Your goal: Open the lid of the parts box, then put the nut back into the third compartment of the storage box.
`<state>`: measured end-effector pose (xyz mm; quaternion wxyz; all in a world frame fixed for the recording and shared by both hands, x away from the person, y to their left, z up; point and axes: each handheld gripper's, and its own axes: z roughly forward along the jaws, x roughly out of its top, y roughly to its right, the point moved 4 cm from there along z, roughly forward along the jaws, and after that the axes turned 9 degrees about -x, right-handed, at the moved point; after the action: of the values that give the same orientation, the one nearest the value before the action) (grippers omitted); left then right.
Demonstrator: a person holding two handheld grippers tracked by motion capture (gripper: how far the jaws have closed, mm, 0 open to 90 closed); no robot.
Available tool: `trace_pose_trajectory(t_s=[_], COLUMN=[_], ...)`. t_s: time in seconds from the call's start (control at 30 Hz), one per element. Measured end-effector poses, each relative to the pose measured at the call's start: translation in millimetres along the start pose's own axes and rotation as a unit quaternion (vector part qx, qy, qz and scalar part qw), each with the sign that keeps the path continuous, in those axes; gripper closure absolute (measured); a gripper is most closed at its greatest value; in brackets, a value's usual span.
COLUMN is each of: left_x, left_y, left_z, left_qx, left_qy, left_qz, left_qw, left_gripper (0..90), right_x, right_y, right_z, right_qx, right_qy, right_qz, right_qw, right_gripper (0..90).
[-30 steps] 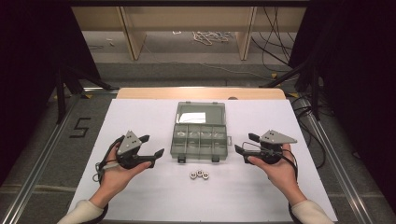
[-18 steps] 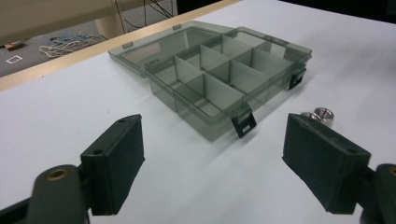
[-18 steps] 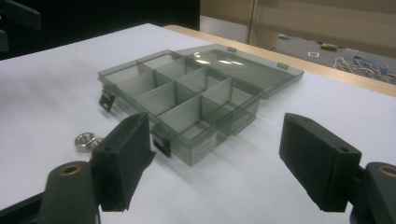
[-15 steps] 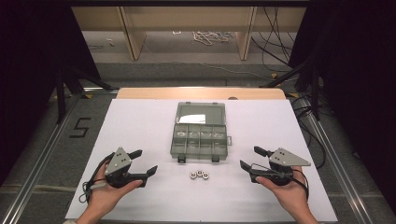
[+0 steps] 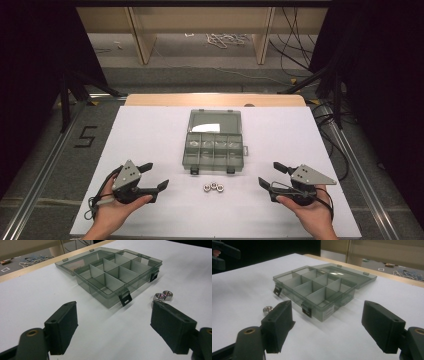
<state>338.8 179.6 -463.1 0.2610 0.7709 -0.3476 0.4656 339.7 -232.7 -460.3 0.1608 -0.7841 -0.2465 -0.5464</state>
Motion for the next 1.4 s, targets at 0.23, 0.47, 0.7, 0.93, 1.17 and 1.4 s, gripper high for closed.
trace_pose_trajectory(t_s=[0.23,0.47,0.7,0.93,1.17,1.4], left_x=[-0.6,6.1,15.4,20.1,24.1,28.7], left_y=[1.4,3.5,22.5,34.6,45.4,57.6], left_z=[-0.8,5.6,32.5,67.1,98.2,126.6], left_qx=[0.007,0.008,-0.034,-0.06,-0.092,-0.126], left_qy=[-0.015,-0.087,-0.14,-0.217,-0.276,-0.32], left_qz=[-0.002,0.021,0.05,0.053,0.076,0.083], left_qw=[0.9999,0.9959,0.9884,0.973,0.9538,0.9353], left_gripper=[21.5,23.9,26.8,30.4,37.5,43.8], right_x=[4.3,3.5,3.8,0.3,-0.9,-0.9], right_y=[0.1,-1.8,-8.9,-16.3,-18.5,-17.8], right_z=[0.1,-1.8,-9.9,-16.5,-17.4,-16.4], right_qx=[0.0,0.001,0.002,0.013,0.018,0.015], right_qy=[0.008,0.011,0.014,0.014,0.009,0.014], right_qz=[-0.004,-0.008,-0.01,-0.008,-0.013,-0.019], right_qw=[1.0,0.9999,0.9998,0.9998,0.9997,0.9996], right_gripper=[25.5,25.5,25.5,25.4,25.3,25.4])
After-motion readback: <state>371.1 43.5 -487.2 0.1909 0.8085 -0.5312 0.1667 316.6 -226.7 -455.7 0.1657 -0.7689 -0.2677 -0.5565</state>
